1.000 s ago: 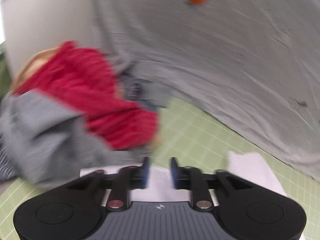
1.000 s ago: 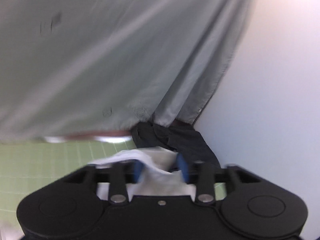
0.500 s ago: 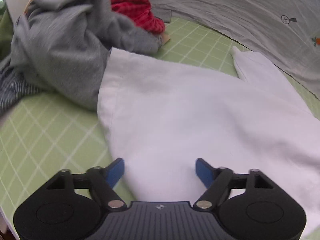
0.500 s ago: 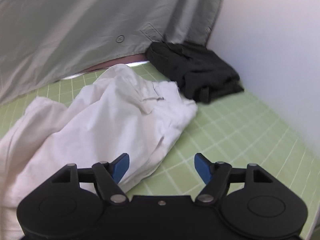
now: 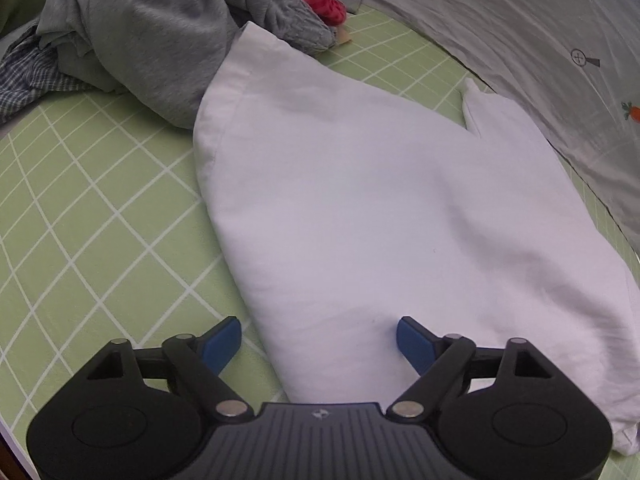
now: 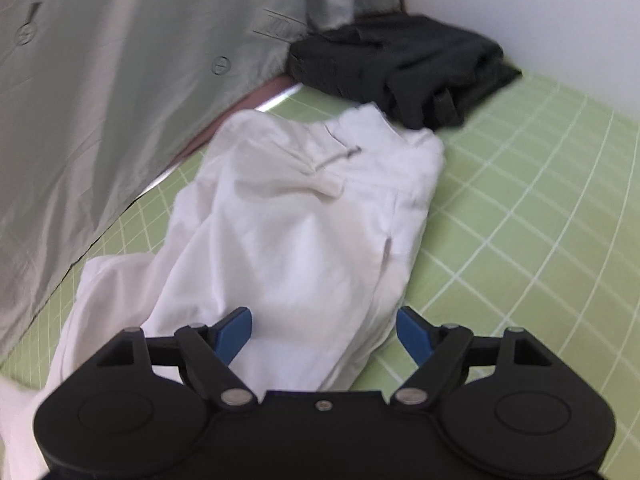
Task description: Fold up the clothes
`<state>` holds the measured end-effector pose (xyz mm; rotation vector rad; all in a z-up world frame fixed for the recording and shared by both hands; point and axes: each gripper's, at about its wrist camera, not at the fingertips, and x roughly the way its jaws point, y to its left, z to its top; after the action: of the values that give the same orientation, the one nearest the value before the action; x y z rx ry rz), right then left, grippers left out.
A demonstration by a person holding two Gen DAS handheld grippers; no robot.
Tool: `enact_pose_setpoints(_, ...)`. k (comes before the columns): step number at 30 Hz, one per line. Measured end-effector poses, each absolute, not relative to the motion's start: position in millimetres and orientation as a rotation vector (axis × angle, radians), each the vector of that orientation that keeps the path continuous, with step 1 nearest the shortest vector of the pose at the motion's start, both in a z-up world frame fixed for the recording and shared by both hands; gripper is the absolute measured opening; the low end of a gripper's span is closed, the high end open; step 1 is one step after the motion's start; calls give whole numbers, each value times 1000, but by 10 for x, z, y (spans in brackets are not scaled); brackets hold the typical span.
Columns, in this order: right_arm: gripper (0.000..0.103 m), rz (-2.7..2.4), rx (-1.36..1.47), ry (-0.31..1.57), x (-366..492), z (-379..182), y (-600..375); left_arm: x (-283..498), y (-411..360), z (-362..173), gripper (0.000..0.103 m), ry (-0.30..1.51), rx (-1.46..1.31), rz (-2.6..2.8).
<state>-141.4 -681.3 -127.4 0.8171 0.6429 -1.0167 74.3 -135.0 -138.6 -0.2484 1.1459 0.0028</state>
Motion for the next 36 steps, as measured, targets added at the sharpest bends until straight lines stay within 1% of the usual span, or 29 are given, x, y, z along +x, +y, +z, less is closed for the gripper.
enact_pose_setpoints(1, 80, -1021, 840, 637, -1427, -1294, -6833, 739, -1354, -1376, 72, 1143, -239, 9)
enact_pose_setpoints(3, 80, -1028, 888, 618, -1468, -1324, -6870, 731, -1355, -1353, 54, 1139, -224, 16)
enact_pose_setpoints(4, 80, -1031, 911, 608, -1489, -1339, -6888, 728, -1351, -1343, 51, 1136, -220, 19)
enact_pose_setpoints(5, 79, -1030, 927, 599, -1506, -1346, -6899, 728, -1343, -1336, 42, 1132, -221, 21)
enact_pose_setpoints(6, 68, -1024, 935, 590, -1520, -1347, -6903, 728, -1335, -1329, 35, 1129, -221, 24)
enact_pose_setpoints(7, 48, -1017, 942, 582, -1533, -1347, -6906, 727, -1327, -1322, 32, 1125, -222, 27)
enact_pose_setpoints(8, 40, -1016, 939, 579, -1542, -1339, -6903, 727, -1319, -1315, 20, 1122, -223, 29)
enact_pose_setpoints(9, 25, -1019, 924, 583, -1546, -1322, -6894, 729, -1307, -1304, 9, 1119, -227, 30)
enact_pose_setpoints(10, 13, -1016, 911, 579, -1554, -1300, -6884, 733, -1289, -1289, 8, 1117, -233, 27)
enact_pose_setpoints(12, 6, -1018, 880, 559, -1583, -1218, -6848, 739, -1261, -1236, 3, 1106, -240, 24)
enact_pose_setpoints(15, 4, -1032, 823, 517, -1688, -986, -6803, 773, -1246, -1055, 2, 1069, -227, 18)
enact_pose_setpoints(17, 4, -1031, 793, 479, -1769, -769, -6800, 819, -1216, -816, 2, 1022, -239, 9)
enact_pose_setpoints(23, 3, -1008, 603, 349, -1951, 132, -6725, 1076, -1222, 223, 2, 787, -257, -29)
enact_pose_setpoints(26, 3, -1006, 558, 288, -1983, 466, -6823, 1457, -1372, 542, 2, 691, -216, -65)
enact_pose_setpoints(29, 3, -1014, 523, 257, -1883, 612, -7081, 2094, -1589, 542, 3, 634, -196, -75)
enact_pose_setpoints(30, 4, -1015, 510, 254, -1815, 615, -7196, 2335, -1681, 459, 8, 638, -202, -60)
enact_pose_setpoints(31, 4, -1020, 498, 264, -1717, 582, -7304, 2561, -1829, 354, 10, 657, -184, -45)
enact_pose_setpoints(32, 4, -1033, 486, 287, -1601, 528, -7400, 2721, -1941, 233, 18, 692, -156, -35)
enact_pose_setpoints(33, 4, -1048, 484, 325, -1499, 450, -7487, 2799, -2005, 105, 31, 733, -137, -26)
enact_pose_setpoints(34, 5, -1063, 494, 379, -1410, 348, -7566, 2877, -2068, -22, 36, 775, -117, -16)
enact_pose_setpoints(35, 7, -1074, 509, 425, -1345, 234, -7620, 2899, -2096, -146, 45, 809, -114, -15)
enact_pose_setpoints(36, 13, -1080, 528, 463, -1304, 107, -7650, 2833, -2063, -263, 54, 835, -133, -25)
